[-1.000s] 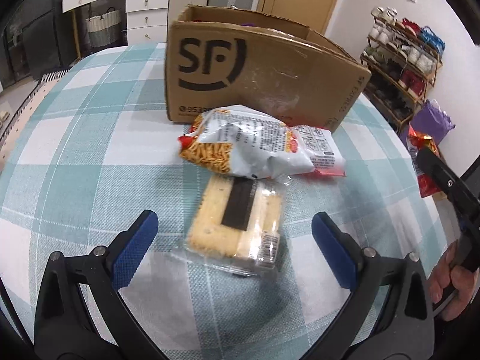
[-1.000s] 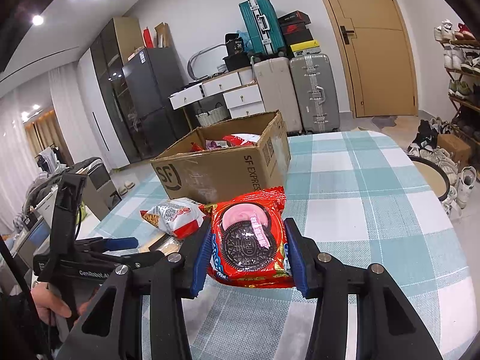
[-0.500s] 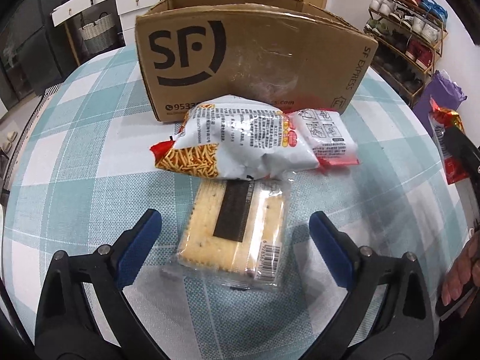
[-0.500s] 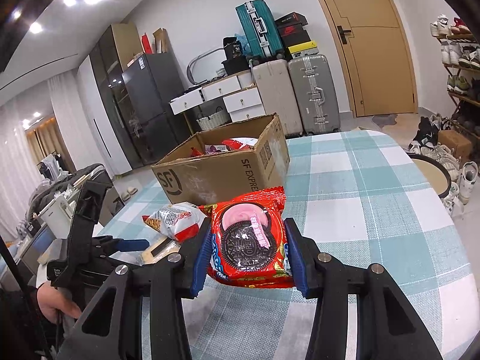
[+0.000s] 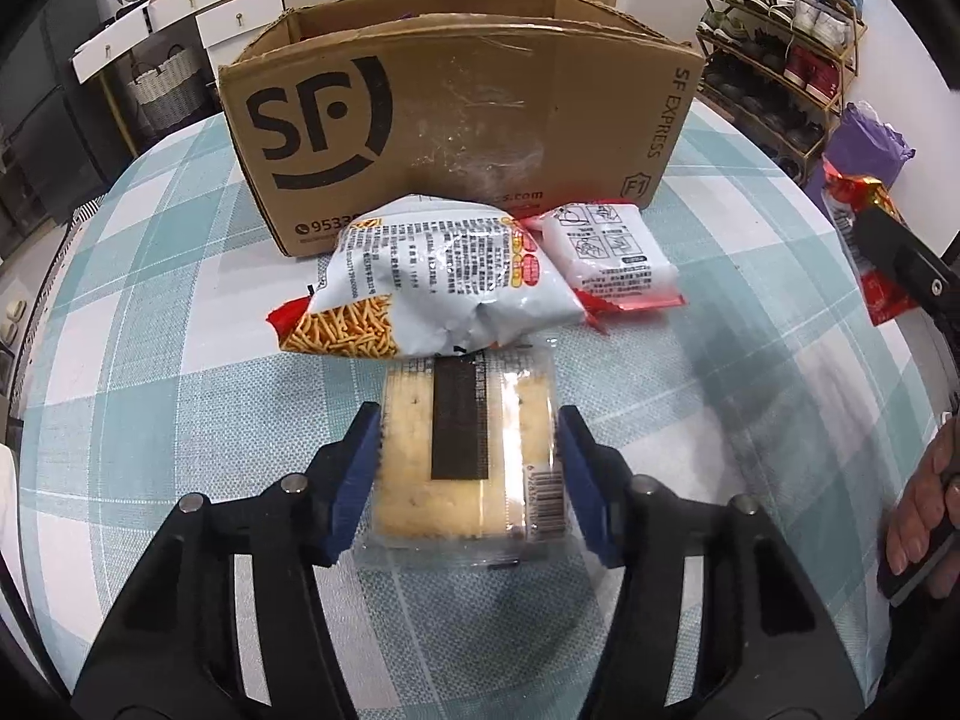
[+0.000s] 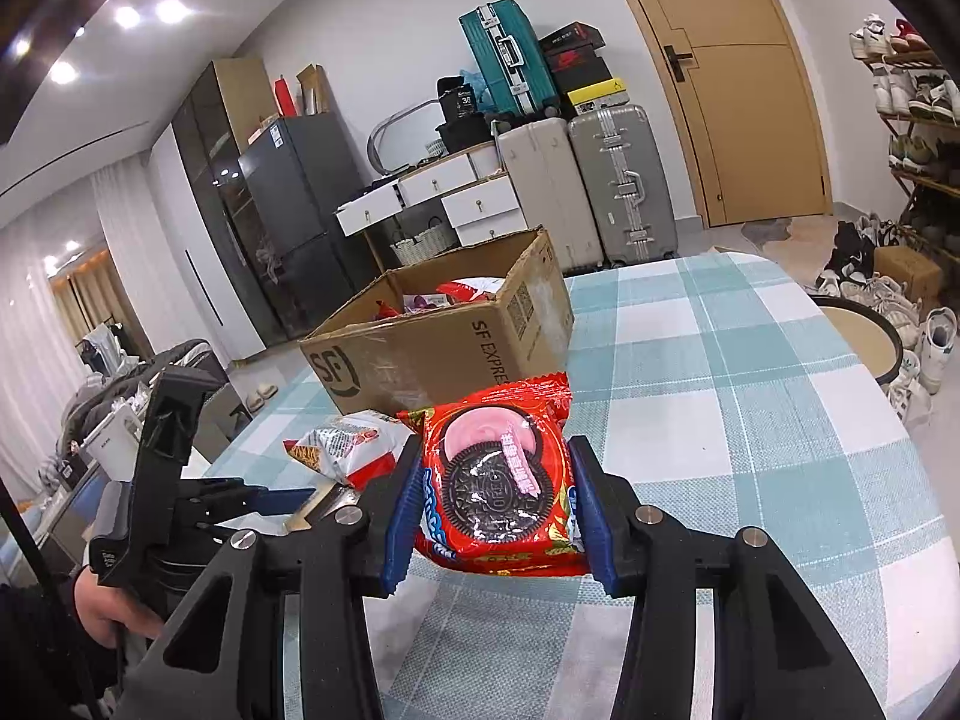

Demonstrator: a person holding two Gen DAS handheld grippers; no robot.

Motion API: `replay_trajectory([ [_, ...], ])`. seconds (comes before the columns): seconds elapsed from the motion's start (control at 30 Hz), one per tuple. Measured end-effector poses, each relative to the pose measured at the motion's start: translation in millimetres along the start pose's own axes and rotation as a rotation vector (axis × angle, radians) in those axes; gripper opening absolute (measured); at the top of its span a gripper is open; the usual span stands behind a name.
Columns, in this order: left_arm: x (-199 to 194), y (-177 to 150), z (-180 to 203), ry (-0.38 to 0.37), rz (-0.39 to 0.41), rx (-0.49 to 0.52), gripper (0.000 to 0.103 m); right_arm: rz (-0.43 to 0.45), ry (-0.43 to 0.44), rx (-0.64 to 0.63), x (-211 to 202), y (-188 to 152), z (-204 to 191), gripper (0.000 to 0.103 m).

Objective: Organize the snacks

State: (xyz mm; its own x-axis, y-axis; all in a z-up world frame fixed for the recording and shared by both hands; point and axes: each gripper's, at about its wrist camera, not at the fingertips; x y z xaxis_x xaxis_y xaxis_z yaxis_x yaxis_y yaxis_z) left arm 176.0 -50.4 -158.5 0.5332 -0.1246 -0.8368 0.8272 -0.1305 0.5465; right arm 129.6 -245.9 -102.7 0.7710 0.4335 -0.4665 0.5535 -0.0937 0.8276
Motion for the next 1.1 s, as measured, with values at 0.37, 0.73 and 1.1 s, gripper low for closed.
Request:
replay_trajectory([
  [0.37,-20.5,-24.0,-6.5,-0.025,-0.01,-0.06,0.055,0.012,-0.019,-0.118,-0.6,-2.9,-22.7,0.046],
  [0.73,-50.0,-34.0,-11.2,-0.032,0.042,-0.084,0.055,0.061,-0.023,-0.106,-10.0,-2.7,-20.0,0.046],
  [1.1,-105.5,-32.9,-15.7,-0.043,0.161,-0.091,0.055,0.055,0.094,-0.096,-25.6,-0.4,-45.9,0.046],
])
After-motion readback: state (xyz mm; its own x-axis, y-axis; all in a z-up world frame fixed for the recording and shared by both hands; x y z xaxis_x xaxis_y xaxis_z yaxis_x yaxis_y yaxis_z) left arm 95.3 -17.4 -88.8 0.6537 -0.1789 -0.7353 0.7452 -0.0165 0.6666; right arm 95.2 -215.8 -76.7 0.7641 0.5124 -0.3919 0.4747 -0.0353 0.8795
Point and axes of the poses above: each gripper's, at about its wrist camera, not at the fingertips, and x roughly the way its jaws point, z to its right, y to its top, and after that the axes turned 2 degrees about z, right-handed
